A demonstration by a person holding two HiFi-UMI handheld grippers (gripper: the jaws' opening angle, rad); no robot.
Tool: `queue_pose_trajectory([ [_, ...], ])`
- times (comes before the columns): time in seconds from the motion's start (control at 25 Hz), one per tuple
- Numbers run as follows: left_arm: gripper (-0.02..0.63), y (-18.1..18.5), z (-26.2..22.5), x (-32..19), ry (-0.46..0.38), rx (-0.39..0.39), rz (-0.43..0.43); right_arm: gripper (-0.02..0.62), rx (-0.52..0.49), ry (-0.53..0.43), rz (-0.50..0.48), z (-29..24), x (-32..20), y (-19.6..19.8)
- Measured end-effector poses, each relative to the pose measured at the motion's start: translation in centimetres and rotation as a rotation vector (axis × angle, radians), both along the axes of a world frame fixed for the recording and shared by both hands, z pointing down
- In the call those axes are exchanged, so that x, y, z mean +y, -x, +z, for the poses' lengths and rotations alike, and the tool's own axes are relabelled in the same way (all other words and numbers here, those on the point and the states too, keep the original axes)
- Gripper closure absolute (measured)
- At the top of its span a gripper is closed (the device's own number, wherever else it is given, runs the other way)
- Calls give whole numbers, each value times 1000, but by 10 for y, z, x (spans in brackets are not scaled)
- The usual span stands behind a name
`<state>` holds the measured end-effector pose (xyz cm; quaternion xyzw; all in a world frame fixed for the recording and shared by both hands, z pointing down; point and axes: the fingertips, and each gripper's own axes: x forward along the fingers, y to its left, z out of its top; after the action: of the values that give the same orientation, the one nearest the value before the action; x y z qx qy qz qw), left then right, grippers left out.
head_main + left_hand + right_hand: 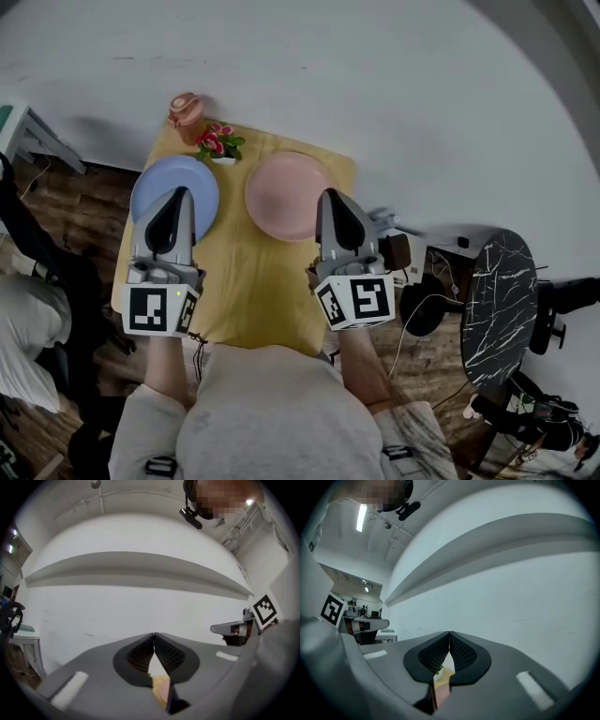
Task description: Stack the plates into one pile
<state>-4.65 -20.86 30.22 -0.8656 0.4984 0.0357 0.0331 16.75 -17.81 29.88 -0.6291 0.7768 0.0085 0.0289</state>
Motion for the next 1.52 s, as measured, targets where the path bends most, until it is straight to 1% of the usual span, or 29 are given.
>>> queue_pose_trajectory([
  [0.28,546,-24,1,20,15,-7,-41,591,-7,4,-5,-1,10,-38],
  [0.48,546,-43,10,26,43,-17,-66,591,-23,48,-34,11,9,-61],
  [0.64,546,-58,39,19,124,3,-66,591,-53,151,-85,37,-2,-73],
  [0.76,546,-69,66,16,199,-18,-85,591,-92,239,-125,63,-8,-81],
  [0.88,546,-75,95,14,274,-33,-110,591,-103,331,-139,94,-12,-88],
  [1.04,546,-79,134,11,390,-6,-131,590,-114,458,-149,135,-15,-95],
  [1.16,546,-83,161,5,466,-10,-134,589,-116,559,-163,163,-21,-98],
  [1.36,545,-94,196,-7,566,-49,-114,588,-112,661,-154,195,-38,-107],
  [1.52,545,-104,219,-16,630,-54,-86,586,-127,721,-138,216,-53,-116],
])
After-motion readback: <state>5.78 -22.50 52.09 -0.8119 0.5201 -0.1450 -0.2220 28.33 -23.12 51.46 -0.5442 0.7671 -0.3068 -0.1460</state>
